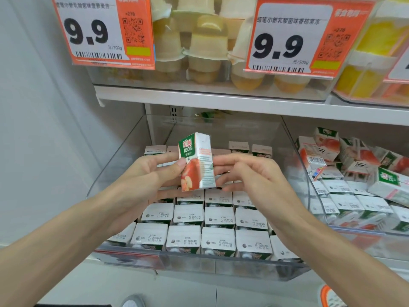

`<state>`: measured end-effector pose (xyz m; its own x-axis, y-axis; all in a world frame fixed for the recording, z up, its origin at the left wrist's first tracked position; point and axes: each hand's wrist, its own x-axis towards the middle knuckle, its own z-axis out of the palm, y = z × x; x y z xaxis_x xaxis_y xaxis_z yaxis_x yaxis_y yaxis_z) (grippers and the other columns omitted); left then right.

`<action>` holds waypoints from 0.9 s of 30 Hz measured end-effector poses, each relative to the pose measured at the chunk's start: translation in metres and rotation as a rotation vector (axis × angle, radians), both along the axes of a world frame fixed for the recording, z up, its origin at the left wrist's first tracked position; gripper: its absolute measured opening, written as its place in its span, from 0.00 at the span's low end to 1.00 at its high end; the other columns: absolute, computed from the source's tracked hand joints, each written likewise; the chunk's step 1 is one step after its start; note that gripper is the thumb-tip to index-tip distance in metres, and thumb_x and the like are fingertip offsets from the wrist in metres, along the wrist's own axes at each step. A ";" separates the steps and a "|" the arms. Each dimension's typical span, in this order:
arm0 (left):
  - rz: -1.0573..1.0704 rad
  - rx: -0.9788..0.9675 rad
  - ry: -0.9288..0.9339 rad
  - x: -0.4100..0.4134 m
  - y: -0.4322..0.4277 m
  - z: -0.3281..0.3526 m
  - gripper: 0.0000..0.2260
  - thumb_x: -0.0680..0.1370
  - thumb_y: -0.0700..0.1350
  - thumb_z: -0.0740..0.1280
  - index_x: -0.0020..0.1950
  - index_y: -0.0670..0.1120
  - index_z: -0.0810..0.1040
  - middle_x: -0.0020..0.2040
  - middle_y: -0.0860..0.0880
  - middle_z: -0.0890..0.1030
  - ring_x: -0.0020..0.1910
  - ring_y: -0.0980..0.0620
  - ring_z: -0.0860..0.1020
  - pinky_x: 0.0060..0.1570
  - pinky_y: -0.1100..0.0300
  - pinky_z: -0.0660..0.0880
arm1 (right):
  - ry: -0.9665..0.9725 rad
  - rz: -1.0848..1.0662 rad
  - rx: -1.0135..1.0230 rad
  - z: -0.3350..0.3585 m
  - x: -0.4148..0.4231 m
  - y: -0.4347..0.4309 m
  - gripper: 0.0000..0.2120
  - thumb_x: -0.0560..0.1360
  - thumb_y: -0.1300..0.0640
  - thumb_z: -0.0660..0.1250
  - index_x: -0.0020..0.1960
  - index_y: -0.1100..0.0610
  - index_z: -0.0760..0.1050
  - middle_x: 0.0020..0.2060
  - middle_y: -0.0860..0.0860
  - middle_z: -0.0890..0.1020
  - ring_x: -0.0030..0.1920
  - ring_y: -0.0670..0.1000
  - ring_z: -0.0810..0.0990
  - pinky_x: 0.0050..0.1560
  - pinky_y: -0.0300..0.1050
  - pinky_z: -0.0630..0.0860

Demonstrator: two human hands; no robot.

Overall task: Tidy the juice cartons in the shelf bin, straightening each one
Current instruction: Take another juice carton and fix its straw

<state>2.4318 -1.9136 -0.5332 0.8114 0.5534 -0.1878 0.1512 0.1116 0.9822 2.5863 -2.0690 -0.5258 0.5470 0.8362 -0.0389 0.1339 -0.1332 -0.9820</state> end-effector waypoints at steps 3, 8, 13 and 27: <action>0.003 0.058 0.009 -0.001 0.000 0.001 0.15 0.84 0.51 0.65 0.67 0.47 0.83 0.58 0.46 0.88 0.60 0.48 0.86 0.63 0.53 0.81 | 0.007 0.008 -0.033 0.003 -0.004 0.000 0.10 0.83 0.52 0.66 0.54 0.48 0.87 0.48 0.45 0.89 0.48 0.43 0.86 0.49 0.33 0.81; -0.015 0.049 -0.027 -0.001 0.000 0.002 0.16 0.84 0.51 0.64 0.66 0.47 0.84 0.60 0.47 0.88 0.60 0.47 0.86 0.63 0.53 0.82 | -0.036 -0.012 -0.017 -0.003 -0.005 -0.001 0.12 0.76 0.47 0.76 0.58 0.50 0.85 0.49 0.44 0.88 0.50 0.41 0.87 0.52 0.32 0.81; -0.087 0.014 -0.066 -0.001 0.002 0.001 0.16 0.86 0.49 0.61 0.69 0.47 0.83 0.65 0.48 0.85 0.64 0.46 0.84 0.65 0.55 0.80 | -0.028 -0.033 0.049 -0.004 -0.001 -0.002 0.16 0.71 0.47 0.79 0.57 0.50 0.85 0.49 0.47 0.89 0.50 0.46 0.87 0.53 0.35 0.83; -0.015 0.026 -0.056 0.002 -0.002 0.001 0.15 0.83 0.49 0.66 0.68 0.49 0.83 0.61 0.49 0.87 0.61 0.50 0.86 0.57 0.57 0.84 | 0.054 -0.010 0.019 -0.002 0.000 -0.001 0.08 0.82 0.50 0.70 0.56 0.48 0.87 0.46 0.42 0.89 0.45 0.38 0.86 0.45 0.27 0.78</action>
